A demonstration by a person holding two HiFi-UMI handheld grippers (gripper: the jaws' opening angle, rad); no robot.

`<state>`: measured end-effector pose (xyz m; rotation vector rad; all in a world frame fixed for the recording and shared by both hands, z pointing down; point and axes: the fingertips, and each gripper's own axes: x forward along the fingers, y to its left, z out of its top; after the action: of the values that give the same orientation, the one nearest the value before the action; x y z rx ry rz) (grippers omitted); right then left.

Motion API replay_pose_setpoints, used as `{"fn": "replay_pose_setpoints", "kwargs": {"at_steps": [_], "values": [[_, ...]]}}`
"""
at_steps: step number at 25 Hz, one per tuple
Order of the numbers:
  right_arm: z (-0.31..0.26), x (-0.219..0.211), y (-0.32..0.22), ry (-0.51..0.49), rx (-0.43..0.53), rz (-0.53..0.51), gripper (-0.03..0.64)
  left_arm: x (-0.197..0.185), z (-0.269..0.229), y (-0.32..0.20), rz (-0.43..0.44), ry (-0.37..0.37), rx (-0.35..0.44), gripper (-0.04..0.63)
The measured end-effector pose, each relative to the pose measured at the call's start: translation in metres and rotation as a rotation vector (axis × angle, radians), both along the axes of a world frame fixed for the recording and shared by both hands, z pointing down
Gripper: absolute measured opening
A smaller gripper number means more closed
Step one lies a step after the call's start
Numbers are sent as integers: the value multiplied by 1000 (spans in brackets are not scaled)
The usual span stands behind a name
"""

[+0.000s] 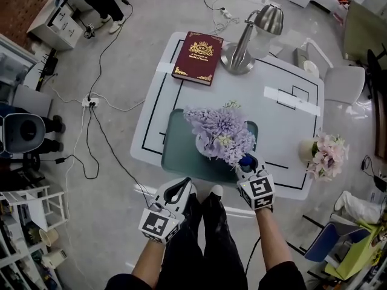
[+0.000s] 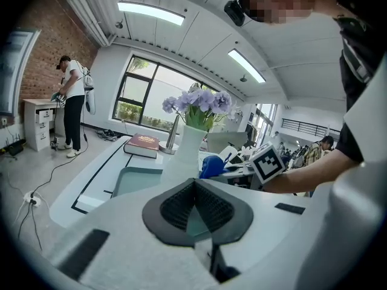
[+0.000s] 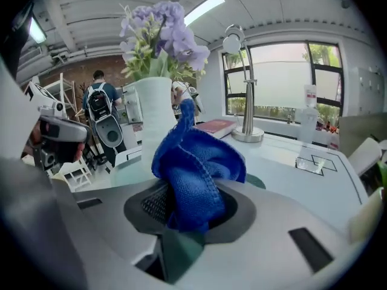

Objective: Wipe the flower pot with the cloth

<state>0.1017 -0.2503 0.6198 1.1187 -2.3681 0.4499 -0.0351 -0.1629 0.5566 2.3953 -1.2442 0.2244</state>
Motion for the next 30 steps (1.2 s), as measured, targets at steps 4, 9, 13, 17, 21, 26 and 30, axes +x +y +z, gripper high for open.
{"fn": "replay_pose_setpoints", "kwargs": {"at_steps": [4, 9, 13, 17, 21, 26, 30], "values": [[-33, -15, 35, -63, 21, 17, 115, -8, 3, 5, -6, 9, -3, 6], [-78, -74, 75, -114, 93, -122, 115, -28, 1, 9, -21, 16, 0, 6], [-100, -121, 68, -163, 135, -162, 115, -47, 2, 9, -41, 20, 4, 6], [-73, -137, 46, -135, 122, -118, 115, -65, 7, 11, -61, 21, 0, 6], [-27, -132, 38, -57, 66, -79, 115, -82, 13, 13, -85, 23, -11, 6], [13, -132, 50, -19, -47, -42, 115, -108, 21, 12, -116, 23, -23, 5], [-20, -155, 53, -89, 7, -54, 115, -122, 21, 9, -124, 20, -18, 6]]}}
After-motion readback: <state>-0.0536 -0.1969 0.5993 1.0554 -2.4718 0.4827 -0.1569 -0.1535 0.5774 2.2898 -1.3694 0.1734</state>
